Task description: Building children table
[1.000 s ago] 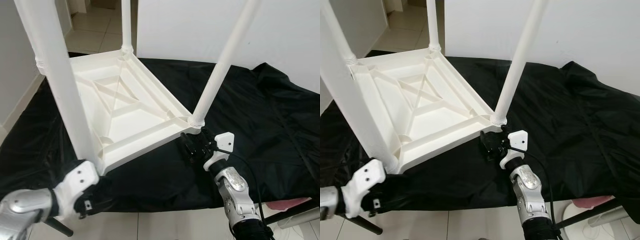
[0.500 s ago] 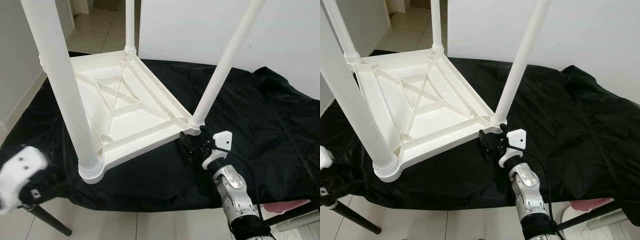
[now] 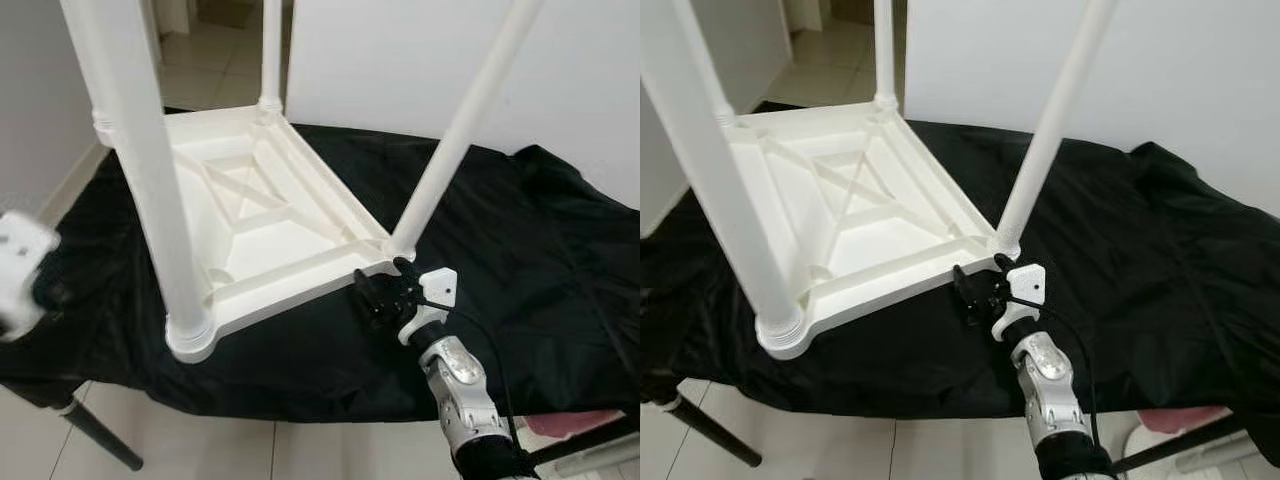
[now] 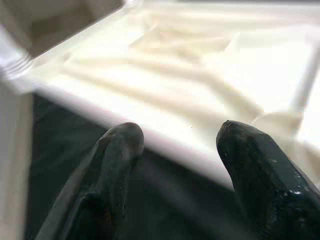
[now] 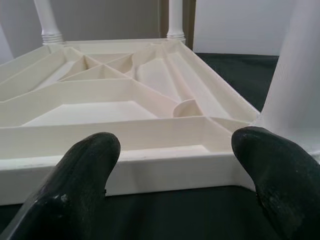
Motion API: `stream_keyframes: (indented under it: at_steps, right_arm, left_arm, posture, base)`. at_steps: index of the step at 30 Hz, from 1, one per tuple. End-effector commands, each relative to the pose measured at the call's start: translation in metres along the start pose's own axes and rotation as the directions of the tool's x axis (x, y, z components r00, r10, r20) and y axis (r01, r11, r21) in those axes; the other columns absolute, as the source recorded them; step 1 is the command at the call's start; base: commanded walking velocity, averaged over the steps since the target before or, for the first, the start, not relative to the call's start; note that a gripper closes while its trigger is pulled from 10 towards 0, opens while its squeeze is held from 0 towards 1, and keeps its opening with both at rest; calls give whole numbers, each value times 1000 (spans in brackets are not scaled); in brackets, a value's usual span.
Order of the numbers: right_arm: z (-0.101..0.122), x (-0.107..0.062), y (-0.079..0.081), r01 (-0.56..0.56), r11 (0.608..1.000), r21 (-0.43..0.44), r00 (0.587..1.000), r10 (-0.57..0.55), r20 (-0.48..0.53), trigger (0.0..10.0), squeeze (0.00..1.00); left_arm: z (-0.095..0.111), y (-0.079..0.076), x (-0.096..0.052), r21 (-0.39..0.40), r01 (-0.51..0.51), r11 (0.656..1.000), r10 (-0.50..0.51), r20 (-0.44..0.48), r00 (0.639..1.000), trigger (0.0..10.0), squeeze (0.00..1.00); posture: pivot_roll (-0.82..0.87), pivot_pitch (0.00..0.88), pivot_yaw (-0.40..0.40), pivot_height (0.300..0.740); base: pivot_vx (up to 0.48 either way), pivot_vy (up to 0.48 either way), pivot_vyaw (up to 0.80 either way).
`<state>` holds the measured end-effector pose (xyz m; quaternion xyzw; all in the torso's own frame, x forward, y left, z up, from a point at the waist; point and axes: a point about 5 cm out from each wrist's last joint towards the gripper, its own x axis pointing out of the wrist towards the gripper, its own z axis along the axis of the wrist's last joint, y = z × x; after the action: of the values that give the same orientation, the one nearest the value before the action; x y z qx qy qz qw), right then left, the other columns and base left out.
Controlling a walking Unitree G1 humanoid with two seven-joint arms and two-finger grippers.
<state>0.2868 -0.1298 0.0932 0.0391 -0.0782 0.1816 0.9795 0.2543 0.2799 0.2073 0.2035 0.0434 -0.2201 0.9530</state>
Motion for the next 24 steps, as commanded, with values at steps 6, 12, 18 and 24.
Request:
stream_keyframes:
  at_steps: [6,12,18,24]
  right_arm:
    - [-4,-9,-8,104,994,-19,994,-104,-12,10000,0]
    - [-8,-10,-12,177,984,22,984,-177,-34,10000,0]
    - [-15,-5,-24,285,956,-74,949,-292,-117,10000,0]
    - [-14,1,-34,334,938,-90,928,-344,-142,10000,0]
  left_arm:
    - [-8,-4,15,-99,-91,991,96,42,994,10000,0]
    - [-14,-19,31,-170,-33,985,49,87,995,10000,0]
    - [-20,-60,50,-209,137,968,-115,116,987,10000,0]
    - [-23,-93,59,-256,259,931,-223,163,961,10000,0]
  posture:
    - [63,6,-85,740]
    - [56,8,-81,740]
    - [45,13,-79,740]
    - [37,23,-86,740]
  base:
    - [0,0,0]
    - [0,0,0]
    - [0,0,0]
    - [0,0,0]
